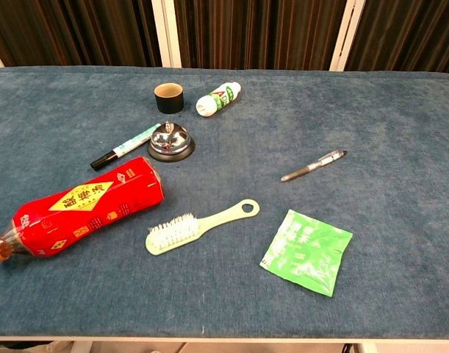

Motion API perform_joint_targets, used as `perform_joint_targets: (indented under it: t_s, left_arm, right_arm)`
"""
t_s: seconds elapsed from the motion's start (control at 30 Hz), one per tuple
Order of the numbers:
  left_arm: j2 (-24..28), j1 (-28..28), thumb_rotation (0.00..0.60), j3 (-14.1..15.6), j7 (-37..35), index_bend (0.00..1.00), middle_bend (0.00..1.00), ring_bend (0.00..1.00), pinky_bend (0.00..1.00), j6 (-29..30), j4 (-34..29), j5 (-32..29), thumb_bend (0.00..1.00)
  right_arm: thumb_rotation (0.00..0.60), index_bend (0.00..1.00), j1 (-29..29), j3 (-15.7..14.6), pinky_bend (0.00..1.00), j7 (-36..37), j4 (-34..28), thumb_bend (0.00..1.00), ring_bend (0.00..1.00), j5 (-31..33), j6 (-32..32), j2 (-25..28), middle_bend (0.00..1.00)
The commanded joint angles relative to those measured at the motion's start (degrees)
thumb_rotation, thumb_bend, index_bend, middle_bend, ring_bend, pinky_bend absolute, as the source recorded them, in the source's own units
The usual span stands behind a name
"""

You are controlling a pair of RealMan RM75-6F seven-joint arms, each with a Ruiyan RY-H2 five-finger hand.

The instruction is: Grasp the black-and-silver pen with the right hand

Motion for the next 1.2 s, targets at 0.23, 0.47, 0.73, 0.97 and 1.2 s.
perform_joint_targets:
  t_s: [0.23, 0.47, 0.73, 0.97, 1.2]
  left_arm:
    - [-0.1, 0.0, 0.600, 0.2, 0.7, 0.07, 0.00, 0.07, 0.13, 0.4, 0.1, 0.6, 0.34]
    - [0.0, -0.1, 0.600, 0.1, 1.0, 0.07, 0.00, 0.07, 0.13, 0.3, 0.1, 0.4, 0.34]
    - [-0.1, -0.1, 0.600, 0.2, 1.1, 0.07, 0.00, 0.07, 0.13, 0.2, -0.2, 0.6, 0.34]
    - [0.0, 0.0, 0.600, 0.0, 0.4, 0.07, 0.00, 0.07, 0.13, 0.2, -0.7, 0.1, 0.34]
    - [0.1, 0.2, 0.600, 0.1, 0.3, 0.07, 0.00, 0.07, 0.13, 0.2, -0.9, 0.0, 0.34]
  right_arm:
    - [0.600, 0.24, -0.2, 0.0, 0.21, 1.1, 0.3, 0.45, 0.10, -0.6, 0.7, 0.4, 0.13]
    - [0.600, 0.25, 0.4, 0.3, 0.21, 2.5, 1.7, 0.45, 0.10, -1.0, 0.4, -0.1, 0.13]
    - [0.600, 0.34, 3.7, 1.8, 0.22, 5.3, 5.1, 0.45, 0.13, -1.6, -2.2, -1.5, 0.13]
    - [0.600, 0.38, 12.5, 3.8, 0.19, 7.2, 4.5, 0.45, 0.14, 1.3, -16.0, -0.8, 0.13]
    - [0.600, 0.41, 22.7, 8.2, 0.17, 4.0, 6.0, 0.45, 0.14, 7.3, -29.3, -4.1, 0.13]
